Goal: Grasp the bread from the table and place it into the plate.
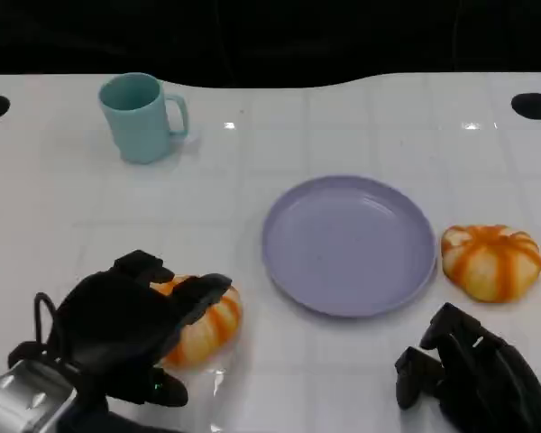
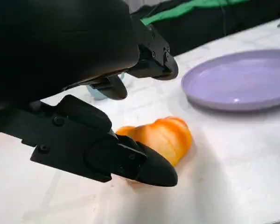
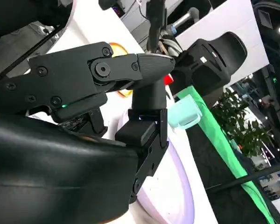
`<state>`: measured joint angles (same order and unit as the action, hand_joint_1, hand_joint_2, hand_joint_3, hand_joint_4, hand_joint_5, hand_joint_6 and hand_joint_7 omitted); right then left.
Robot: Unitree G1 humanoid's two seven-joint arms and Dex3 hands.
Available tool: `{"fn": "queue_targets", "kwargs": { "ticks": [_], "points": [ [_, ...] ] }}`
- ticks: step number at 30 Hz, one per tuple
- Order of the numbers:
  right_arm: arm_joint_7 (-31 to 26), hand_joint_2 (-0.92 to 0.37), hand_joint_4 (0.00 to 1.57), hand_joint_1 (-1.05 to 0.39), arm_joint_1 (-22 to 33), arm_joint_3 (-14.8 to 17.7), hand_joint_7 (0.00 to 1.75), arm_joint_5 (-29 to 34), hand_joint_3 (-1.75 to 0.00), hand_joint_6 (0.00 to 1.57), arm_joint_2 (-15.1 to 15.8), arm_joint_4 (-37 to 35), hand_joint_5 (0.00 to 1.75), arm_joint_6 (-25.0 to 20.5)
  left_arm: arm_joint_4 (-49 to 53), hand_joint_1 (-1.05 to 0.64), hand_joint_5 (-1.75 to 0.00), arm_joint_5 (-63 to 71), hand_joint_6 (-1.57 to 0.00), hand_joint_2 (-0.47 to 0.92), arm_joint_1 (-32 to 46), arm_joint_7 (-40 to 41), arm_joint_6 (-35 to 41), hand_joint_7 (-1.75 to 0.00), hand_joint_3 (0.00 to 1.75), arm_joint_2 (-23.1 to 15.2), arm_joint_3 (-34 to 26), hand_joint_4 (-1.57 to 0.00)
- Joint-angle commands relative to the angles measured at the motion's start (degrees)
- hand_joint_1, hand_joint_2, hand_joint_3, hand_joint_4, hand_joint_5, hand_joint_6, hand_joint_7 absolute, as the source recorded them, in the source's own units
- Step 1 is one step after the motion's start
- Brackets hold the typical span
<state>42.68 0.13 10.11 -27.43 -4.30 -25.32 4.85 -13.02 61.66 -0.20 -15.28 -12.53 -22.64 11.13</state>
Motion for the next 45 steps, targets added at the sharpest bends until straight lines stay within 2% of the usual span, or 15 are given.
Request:
{"fn": "queue_targets", "kwargs": {
  "ticks": [1,7,15,16,19,20,21,22,23,24,25,27,28,33,45],
  "points": [
    [-0.32,-0.92,0.78,-0.55,0.39,0.04,1.40,-0.28,-0.25,0.70,0.51,0.53,1.68,-0.27,5.29,-0.81,-0.27,1.95,-0.25,0.88,-3.86,0.05,3.70,0.00,0.00,-0.50,3.10,-0.27],
    [-0.24,-0.92,0.78,-0.55,0.25,0.17,1.40,-0.32,-0.25,0.70,0.57,0.32,1.68,-0.03,16.14,-0.75,-0.23,0.65,-0.27,0.87,-9.42,4.80,5.51,-0.01,0.00,0.74,6.96,-0.37],
    [-0.23,-0.92,0.79,-0.56,0.93,0.13,1.40,-0.61,-0.24,0.71,0.51,1.26,1.67,-0.47,35.41,-0.56,-0.29,-2.50,-0.48,0.90,-17.39,11.08,5.12,-0.05,0.01,2.62,12.86,-0.61],
    [-0.23,-0.92,0.79,-0.56,1.00,0.09,1.40,-0.51,-0.24,0.71,0.54,1.32,1.67,-0.37,36.81,-0.53,-0.38,-3.35,-0.53,0.90,-17.77,12.21,4.32,-0.04,0.00,2.59,13.31,-0.64],
    [-0.31,-0.92,0.79,-0.55,1.21,0.02,1.40,-0.32,-0.25,0.71,0.56,1.53,1.68,-0.36,41.94,-0.36,-1.22,-6.70,-0.91,0.92,-18.82,18.05,-0.06,-0.08,0.11,2.51,13.95,-0.72],
    [-0.42,-0.92,0.79,-0.55,1.28,0.06,1.40,-0.52,-0.25,0.71,0.52,1.75,1.68,-0.79,43.85,-0.33,-1.28,-7.70,-1.02,0.89,-19.29,20.19,-1.60,-0.09,0.24,2.50,14.04,-0.77],
    [-0.48,-0.92,0.79,-0.55,1.33,0.07,1.40,-0.56,-0.24,0.71,0.49,1.83,1.69,-0.89,45.62,-0.30,-1.39,-8.42,-1.20,0.74,-19.79,22.17,-2.98,-0.15,0.61,2.43,14.23,-0.85],
    [-0.54,-0.92,0.79,-0.56,1.34,0.12,1.40,-0.59,-0.24,0.70,0.45,1.84,1.69,-1.00,47.31,-0.29,-1.48,-8.93,-1.26,0.65,-20.30,24.16,-4.13,-0.20,0.78,2.39,14.51,-0.86],
    [-0.41,-0.92,0.79,-0.56,1.24,0.18,1.40,-0.57,-0.24,0.70,0.48,1.61,1.69,-0.89,49.22,-0.29,-1.58,-9.08,-1.23,0.61,-20.86,27.09,-5.47,-0.37,0.87,2.37,14.88,-0.85],
    [-0.35,-0.92,0.79,-0.56,1.14,0.23,1.40,-0.50,-0.24,0.70,0.49,1.40,1.69,-0.73,50.87,-0.29,-1.68,-9.13,-1.02,0.56,-21.41,29.57,-6.34,-0.91,0.99,2.40,15.24,-0.85],
    [-0.22,-0.92,0.79,-0.56,1.02,0.30,1.40,-0.48,-0.24,0.70,0.48,1.12,1.69,-0.49,51.97,-0.29,-1.71,-9.39,-0.88,0.55,-21.90,31.51,-6.87,-1.22,1.05,2.41,15.44,-0.84],
    [0.03,-0.92,0.79,-0.56,0.90,0.39,1.39,-0.42,-0.24,0.70,0.50,0.76,1.69,-0.07,53.87,-0.28,-1.74,-10.16,-0.71,0.52,-22.80,35.35,-8.18,-1.60,1.14,2.50,15.60,-0.85],
    [0.28,-0.92,0.79,-0.56,0.84,0.43,1.39,-0.51,-0.24,0.70,0.56,0.63,1.69,-0.06,54.59,-0.26,-1.74,-10.69,-0.69,0.48,-23.20,37.36,-8.82,-1.67,1.18,2.58,15.43,-0.85],
    [0.35,-0.92,0.78,-0.55,0.76,0.63,1.39,-0.71,-0.24,0.70,0.74,0.52,1.68,-0.71,52.75,-0.25,-1.75,-14.24,-0.65,0.40,-24.00,40.78,-8.18,-1.74,1.38,3.04,12.88,-0.82],
    [0.17,-0.92,0.78,-0.56,0.73,0.78,1.40,-0.47,-0.23,0.69,0.92,0.19,1.68,-0.46,40.25,-0.21,-1.75,-17.77,-0.63,0.43,-24.41,42.65,-1.60,-1.75,1.15,8.04,8.81,-0.82]
  ]
}}
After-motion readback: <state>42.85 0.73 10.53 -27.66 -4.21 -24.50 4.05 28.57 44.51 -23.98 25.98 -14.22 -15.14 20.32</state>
